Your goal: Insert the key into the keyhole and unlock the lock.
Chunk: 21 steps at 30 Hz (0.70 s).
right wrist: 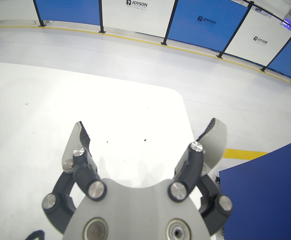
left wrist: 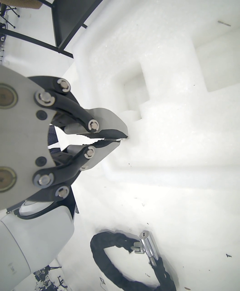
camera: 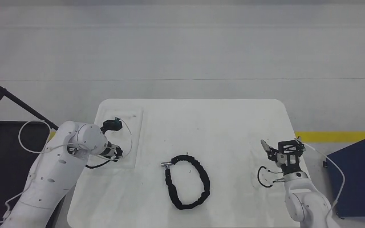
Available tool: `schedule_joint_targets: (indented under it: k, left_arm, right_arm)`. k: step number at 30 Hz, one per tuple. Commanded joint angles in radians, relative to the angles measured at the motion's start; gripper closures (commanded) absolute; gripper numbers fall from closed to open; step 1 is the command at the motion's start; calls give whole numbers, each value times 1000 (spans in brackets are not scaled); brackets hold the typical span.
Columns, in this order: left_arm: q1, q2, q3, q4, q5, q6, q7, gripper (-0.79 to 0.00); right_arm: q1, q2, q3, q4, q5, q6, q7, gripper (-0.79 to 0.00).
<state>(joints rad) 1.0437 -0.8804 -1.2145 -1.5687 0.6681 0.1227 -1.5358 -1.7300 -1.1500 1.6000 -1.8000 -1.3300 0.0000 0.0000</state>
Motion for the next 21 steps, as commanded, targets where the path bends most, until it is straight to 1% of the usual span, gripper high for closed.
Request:
schedule_joint_targets:
  k: [1,5,9,16,21]
  left_arm:
    - [-1,0,2,1,2,2,0,0]
    - [-1,2,3,1,6,5,0,0]
    - [7,9,-3,-22,11,16,0,0]
    - [41,34,-22,-93,24,40,0,0]
    - [57,53,-37,-124,19,55,0,0]
  right_arm:
    - [0,0,0,0,0,0,0,-785]
    - [0,0,0,0,0,0,0,-785]
    - [0,0,0,0,0,0,0,-785]
    - [0,0,0,0,0,0,0,-785]
    - [0,0,0,0,0,0,0,-785]
